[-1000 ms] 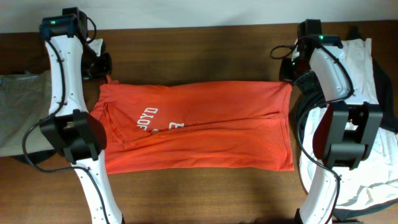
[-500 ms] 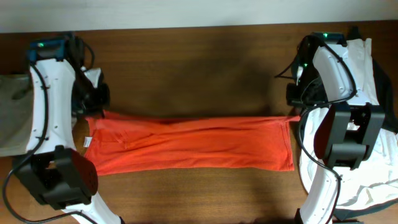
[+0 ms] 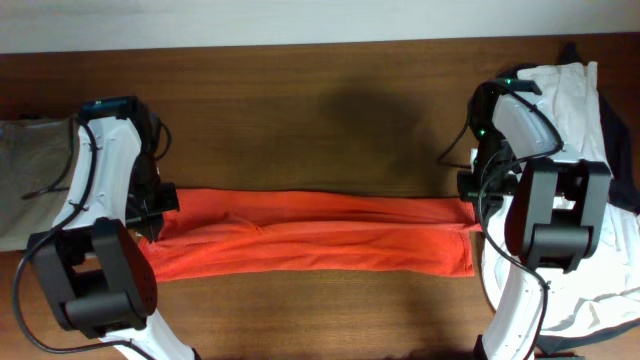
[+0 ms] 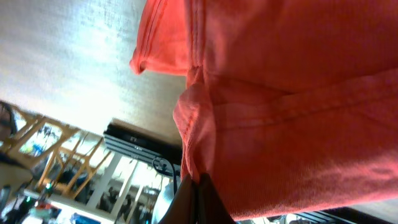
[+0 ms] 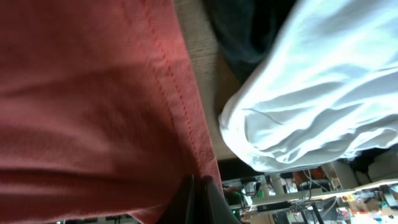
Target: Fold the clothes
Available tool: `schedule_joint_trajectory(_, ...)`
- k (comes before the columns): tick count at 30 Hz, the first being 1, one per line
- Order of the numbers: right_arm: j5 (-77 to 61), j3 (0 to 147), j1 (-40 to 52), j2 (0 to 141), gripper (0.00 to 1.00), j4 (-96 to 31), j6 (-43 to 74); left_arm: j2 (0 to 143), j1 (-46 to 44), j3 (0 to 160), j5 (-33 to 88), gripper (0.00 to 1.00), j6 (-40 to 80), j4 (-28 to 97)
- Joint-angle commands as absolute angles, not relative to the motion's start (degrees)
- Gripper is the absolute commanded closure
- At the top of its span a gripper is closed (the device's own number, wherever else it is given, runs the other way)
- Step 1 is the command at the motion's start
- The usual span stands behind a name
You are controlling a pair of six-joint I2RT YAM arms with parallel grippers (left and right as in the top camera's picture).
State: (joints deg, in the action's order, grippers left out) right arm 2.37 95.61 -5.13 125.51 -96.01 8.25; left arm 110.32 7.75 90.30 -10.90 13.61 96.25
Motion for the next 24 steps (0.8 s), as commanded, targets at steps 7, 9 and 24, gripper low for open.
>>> schedule_joint_trajectory(7,5.2,86.9,-5.3,124.6,0.64,-91.0,7.9,108.6,7.9,86.5,-13.4,0.98,16.7,94.5)
schedule_joint_trajectory(9,4.0,86.9,-5.3,124.6,0.63,-89.3,7.9,108.6,7.9,86.5,-13.3,0.98,16.7,92.6)
schedule_joint_trajectory(24,-4.6,86.9,-7.9,123.0,0.43,-82.6,-1.6,108.7,4.8,69.3,-17.0,0.53,15.6,57.6)
